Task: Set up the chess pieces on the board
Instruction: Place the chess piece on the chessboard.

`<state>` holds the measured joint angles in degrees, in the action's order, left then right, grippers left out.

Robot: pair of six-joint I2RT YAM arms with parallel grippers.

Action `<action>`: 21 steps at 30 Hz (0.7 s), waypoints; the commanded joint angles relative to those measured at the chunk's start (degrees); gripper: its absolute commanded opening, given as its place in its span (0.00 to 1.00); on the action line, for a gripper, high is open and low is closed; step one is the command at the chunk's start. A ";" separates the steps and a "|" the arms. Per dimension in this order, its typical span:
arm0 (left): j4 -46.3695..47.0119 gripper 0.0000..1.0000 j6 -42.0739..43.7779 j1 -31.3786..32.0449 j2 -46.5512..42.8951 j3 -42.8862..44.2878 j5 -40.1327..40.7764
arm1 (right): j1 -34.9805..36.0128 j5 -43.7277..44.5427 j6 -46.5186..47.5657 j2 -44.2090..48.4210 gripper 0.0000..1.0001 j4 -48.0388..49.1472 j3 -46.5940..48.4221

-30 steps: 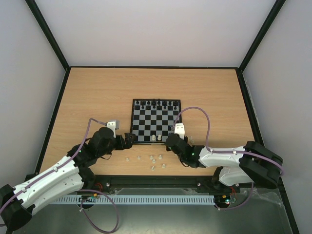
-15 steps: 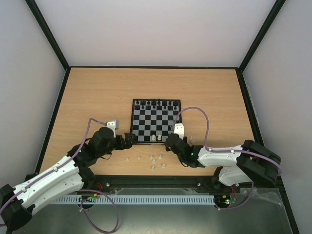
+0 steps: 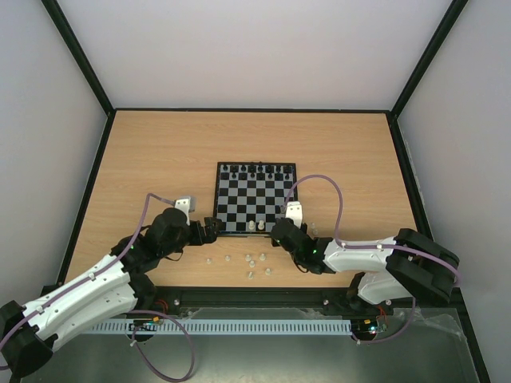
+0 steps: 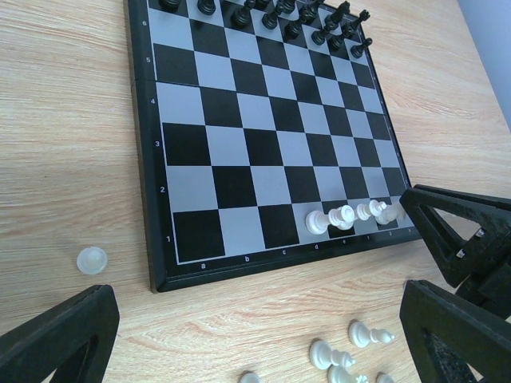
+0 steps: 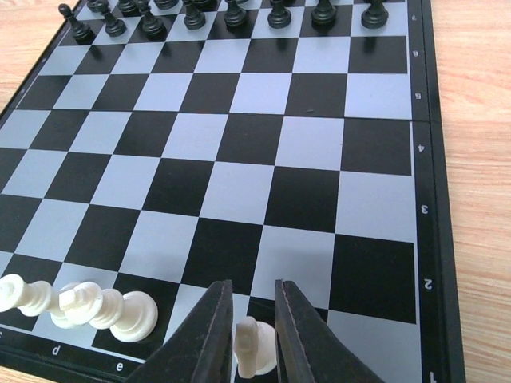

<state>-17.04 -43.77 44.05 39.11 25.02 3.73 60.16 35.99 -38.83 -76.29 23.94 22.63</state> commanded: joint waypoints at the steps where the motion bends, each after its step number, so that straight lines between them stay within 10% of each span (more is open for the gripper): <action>1: 1.23 0.99 0.04 -0.20 0.51 -0.54 0.59 | -0.34 1.29 -1.45 0.57 0.19 0.30 -1.17; 21: 1.41 0.99 -0.13 -0.20 0.67 -0.67 0.66 | -0.36 1.79 -4.40 -2.64 0.20 -5.18 1.36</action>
<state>-16.97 -43.94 44.05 40.05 24.99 3.70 59.99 34.20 -40.56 -78.35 22.72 22.11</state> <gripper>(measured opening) 0.994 0.205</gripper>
